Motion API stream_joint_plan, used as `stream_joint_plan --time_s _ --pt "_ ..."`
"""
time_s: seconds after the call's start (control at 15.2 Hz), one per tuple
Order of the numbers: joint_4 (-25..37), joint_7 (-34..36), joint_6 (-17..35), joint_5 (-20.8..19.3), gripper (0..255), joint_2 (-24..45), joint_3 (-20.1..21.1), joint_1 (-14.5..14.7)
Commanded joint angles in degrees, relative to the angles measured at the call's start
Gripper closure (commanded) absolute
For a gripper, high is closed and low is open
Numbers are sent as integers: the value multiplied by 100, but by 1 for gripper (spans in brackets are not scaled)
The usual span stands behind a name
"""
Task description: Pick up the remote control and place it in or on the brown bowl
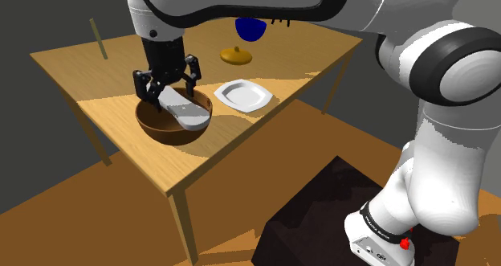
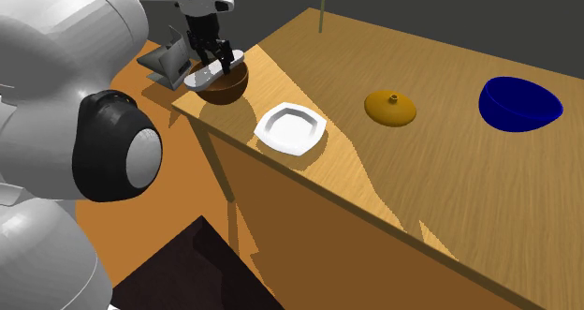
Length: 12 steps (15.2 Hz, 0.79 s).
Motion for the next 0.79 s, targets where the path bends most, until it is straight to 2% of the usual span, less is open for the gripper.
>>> stream_joint_plan --time_s 0.0,0.26,0.73 --pt "-5 -1 3 0 0 -2 0 -1" --pt "1258 2 -923 -93 0 339 3 147" --pt "1258 2 -923 -93 0 340 3 147"
